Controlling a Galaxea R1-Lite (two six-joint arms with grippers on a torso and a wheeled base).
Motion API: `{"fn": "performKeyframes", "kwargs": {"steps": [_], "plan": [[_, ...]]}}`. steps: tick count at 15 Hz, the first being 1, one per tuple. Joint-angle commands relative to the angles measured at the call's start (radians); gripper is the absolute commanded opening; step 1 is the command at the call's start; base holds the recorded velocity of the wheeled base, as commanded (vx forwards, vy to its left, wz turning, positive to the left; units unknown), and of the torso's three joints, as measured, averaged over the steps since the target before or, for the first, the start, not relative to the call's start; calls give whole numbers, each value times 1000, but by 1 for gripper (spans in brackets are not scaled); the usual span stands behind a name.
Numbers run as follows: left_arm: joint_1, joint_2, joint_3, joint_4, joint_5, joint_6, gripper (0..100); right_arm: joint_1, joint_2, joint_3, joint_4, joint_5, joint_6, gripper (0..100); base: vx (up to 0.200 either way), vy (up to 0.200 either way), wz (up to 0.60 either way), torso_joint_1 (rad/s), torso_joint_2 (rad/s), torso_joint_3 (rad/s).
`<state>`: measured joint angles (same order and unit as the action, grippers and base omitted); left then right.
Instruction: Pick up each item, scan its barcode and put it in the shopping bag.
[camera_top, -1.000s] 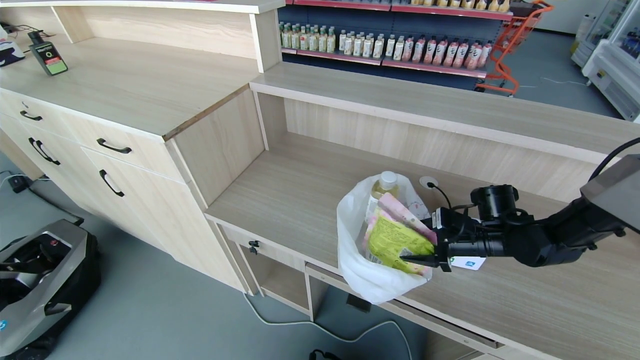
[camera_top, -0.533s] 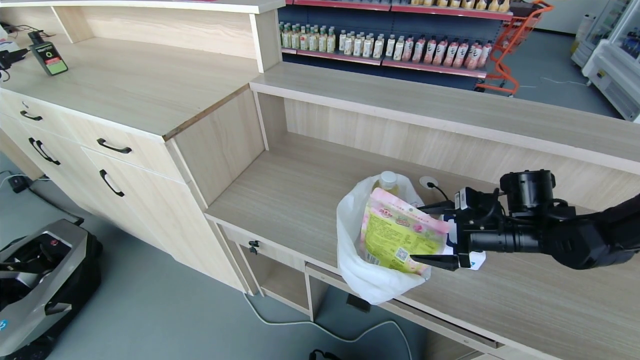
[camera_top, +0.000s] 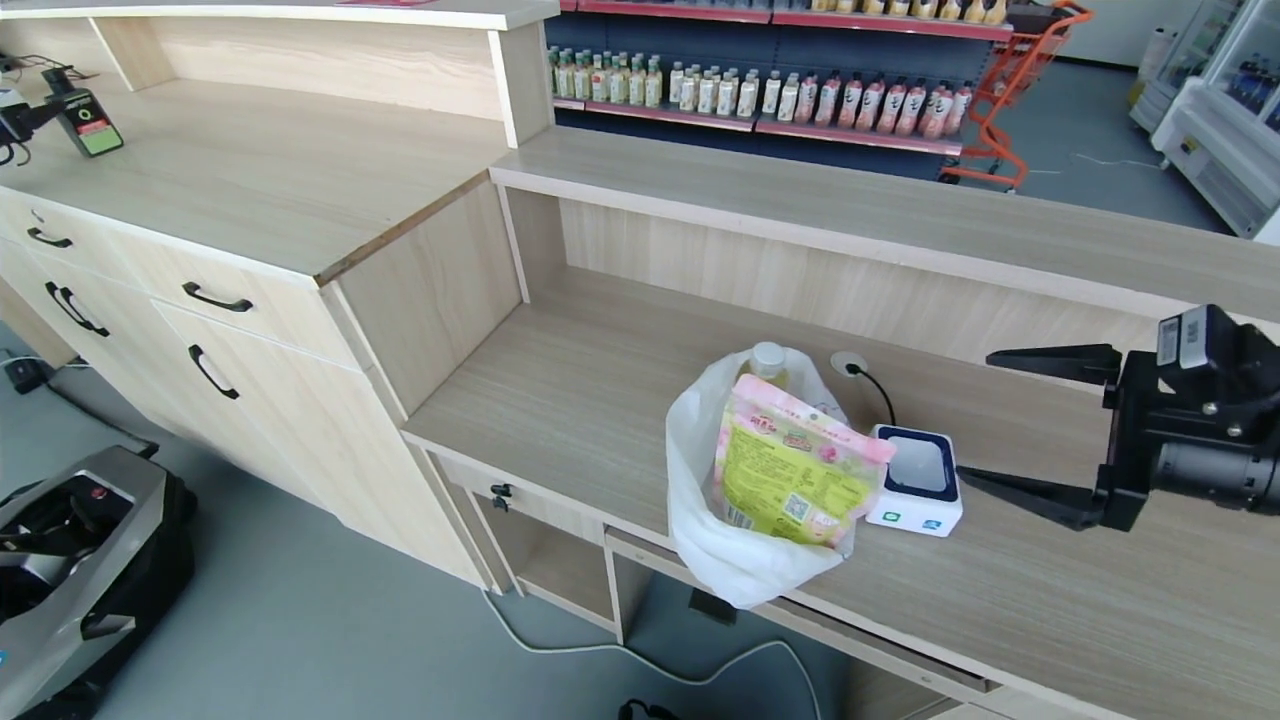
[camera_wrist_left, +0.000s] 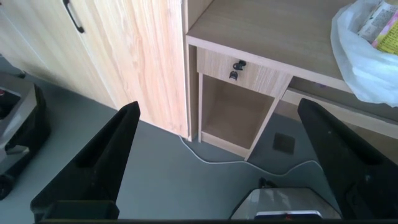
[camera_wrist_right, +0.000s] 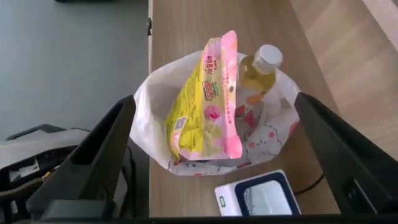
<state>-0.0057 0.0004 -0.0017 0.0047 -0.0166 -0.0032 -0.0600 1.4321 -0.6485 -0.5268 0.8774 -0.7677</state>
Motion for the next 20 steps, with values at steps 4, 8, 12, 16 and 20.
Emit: {"fn": "performKeyframes", "kwargs": {"steps": [4, 8, 12, 16, 20], "plan": [[0, 0, 0, 0, 0, 0, 100, -15, -200, -66, 1, -348, 255, 100, 0, 0, -600, 5, 0, 1], [0, 0, 0, 0, 0, 0, 100, -14, -286, -17, -9, -618, 419, 100, 0, 0, -600, 1, 1, 1], [0, 0, 0, 0, 0, 0, 100, -70, -478, 277, -10, -779, 619, 100, 0, 0, 0, 0, 0, 0], [0, 0, 0, 0, 0, -1, 100, -69, -682, 560, -7, -825, 680, 100, 0, 0, 0, 0, 0, 0], [0, 0, 0, 0, 0, -1, 100, -26, -1006, 649, 208, -833, 723, 100, 0, 0, 0, 0, 0, 0]]}}
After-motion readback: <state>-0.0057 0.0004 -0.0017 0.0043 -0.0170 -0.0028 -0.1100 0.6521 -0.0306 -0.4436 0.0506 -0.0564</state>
